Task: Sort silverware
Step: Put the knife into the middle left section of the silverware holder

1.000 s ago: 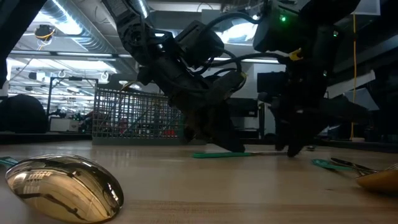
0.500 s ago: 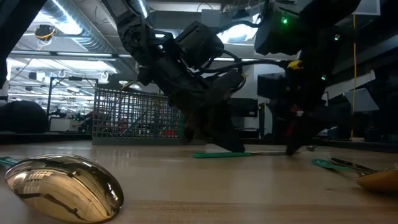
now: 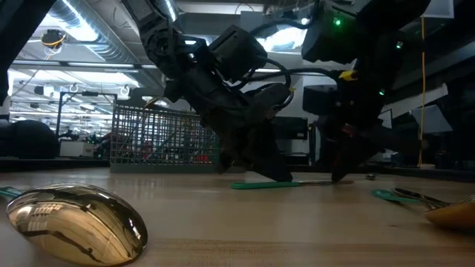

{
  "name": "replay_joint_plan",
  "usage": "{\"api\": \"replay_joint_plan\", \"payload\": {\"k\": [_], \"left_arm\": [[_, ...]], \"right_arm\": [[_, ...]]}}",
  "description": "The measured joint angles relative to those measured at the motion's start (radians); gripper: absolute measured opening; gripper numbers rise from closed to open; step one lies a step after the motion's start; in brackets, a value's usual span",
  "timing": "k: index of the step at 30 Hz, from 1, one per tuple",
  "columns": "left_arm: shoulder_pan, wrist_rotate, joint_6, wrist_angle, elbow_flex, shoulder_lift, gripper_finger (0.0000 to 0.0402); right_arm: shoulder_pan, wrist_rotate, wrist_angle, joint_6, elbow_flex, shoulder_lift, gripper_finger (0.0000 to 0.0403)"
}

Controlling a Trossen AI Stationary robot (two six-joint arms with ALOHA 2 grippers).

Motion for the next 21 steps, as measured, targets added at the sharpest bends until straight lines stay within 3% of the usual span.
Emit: {"api": "replay_joint_plan", "payload": {"k": [6,12,21], "left_arm": [[0.0,0.0,0.004,0.0,0.0,0.0,0.0001],[-0.001,0.004,0.053,0.021,-0.001,0.001,0.0001],[-0.01,0.0,0.115,0.029,-0.001,0.002,0.0001]], "right_arm": [[0.0,-0.023,0.046,0.0,0.0,0.0,0.0154],[0.0,-0.193,0.111,0.0,0.0,0.0,0.0154],[-0.001,-0.219,0.195,0.001,0.0,0.011,0.0154]]}}
